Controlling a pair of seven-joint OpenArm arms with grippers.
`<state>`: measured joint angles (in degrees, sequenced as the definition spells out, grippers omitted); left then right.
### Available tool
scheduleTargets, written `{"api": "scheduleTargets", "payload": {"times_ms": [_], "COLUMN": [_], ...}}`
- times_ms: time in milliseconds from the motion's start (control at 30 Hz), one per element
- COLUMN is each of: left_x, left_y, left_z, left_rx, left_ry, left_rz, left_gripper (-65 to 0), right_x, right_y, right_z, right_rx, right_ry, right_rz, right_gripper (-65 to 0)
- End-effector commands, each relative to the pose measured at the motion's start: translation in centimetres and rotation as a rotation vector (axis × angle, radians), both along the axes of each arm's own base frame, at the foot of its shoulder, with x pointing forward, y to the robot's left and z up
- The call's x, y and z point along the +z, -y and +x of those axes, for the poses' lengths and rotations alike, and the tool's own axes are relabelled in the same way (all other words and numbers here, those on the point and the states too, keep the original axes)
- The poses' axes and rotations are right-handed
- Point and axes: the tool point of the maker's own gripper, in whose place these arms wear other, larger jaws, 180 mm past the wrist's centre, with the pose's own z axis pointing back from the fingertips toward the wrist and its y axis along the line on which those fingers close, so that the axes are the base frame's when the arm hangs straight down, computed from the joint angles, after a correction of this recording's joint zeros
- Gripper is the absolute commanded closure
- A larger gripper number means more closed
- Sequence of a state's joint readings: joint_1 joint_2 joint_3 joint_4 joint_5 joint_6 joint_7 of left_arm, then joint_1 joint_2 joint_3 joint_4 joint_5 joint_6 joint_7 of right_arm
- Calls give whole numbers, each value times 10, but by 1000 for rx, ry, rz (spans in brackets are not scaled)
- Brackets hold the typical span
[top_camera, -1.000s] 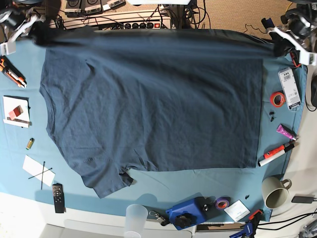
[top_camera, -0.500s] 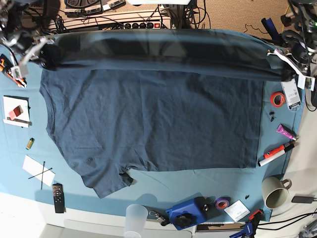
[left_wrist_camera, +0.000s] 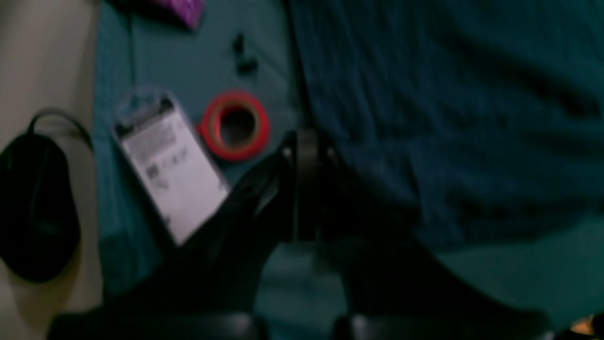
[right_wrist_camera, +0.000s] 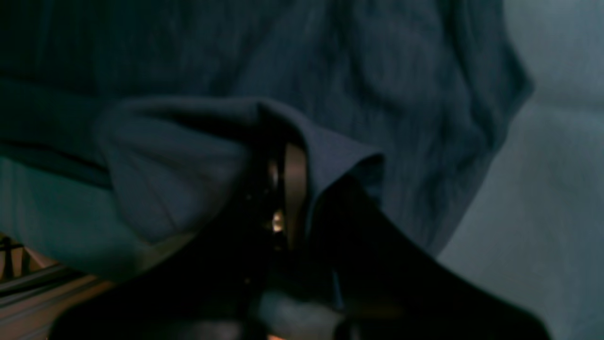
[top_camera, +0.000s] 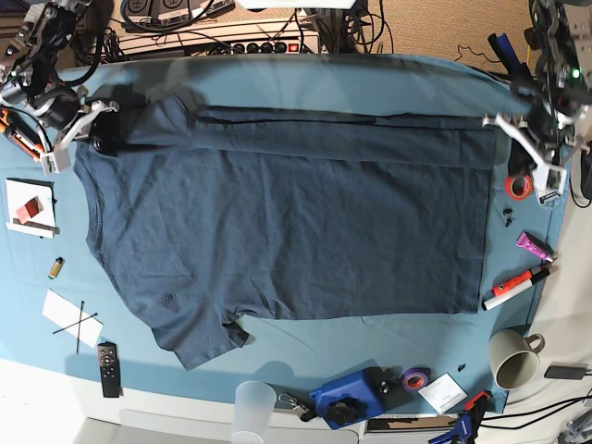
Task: Fold the T-shirt properly
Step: 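Lay the held shoulder edge over the shirt body toward the hem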
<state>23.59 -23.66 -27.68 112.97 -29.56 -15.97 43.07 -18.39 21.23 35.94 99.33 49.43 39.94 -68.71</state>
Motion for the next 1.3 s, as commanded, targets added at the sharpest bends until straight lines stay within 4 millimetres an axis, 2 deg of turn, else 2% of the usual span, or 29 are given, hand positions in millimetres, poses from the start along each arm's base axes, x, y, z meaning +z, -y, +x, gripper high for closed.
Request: {"api": "scheduleTargets", "payload": {"times_ms": [0,167,267,400,467,667,933,1067,1167,1267], "left_x": [5,-7,-5,-3,-5,-16,-57,-57,-53,-53], "left_y": [-5,-13,-3,20,24,22,13,16,21,21], "left_z": [5,-4,-3,-6,-7,-11,-30,-30,-26,-27], "left_rx": [2,49,15,-100,-94,-73,-12,-16,-20,-14], "left_ry": [10,-85,-79,-64,-65,-94,-223,-234,-219,-221], "left_rz": [16,19,-22,-79,-97,-121,-209,-234,-272,-273], "left_gripper": [0,0,0,-234,-267,-267,-267,-264,-180,-19], "right_x": [16,17,16,12,11,11,10,10,10,10], "right_y": [5,5,5,7,7,7,7,7,7,7], "right_z": [11,13,12,9,8,8,7,6,7,7], "right_rx": [7,7,8,8,9,10,11,11,11,11], "right_ry": [56,60,53,27,22,18,11,11,12,13], "right_rz": [-16,-16,-18,-34,-34,-35,-36,-37,-36,-36], "right_gripper": [0,0,0,0,0,0,0,0,0,0]}}
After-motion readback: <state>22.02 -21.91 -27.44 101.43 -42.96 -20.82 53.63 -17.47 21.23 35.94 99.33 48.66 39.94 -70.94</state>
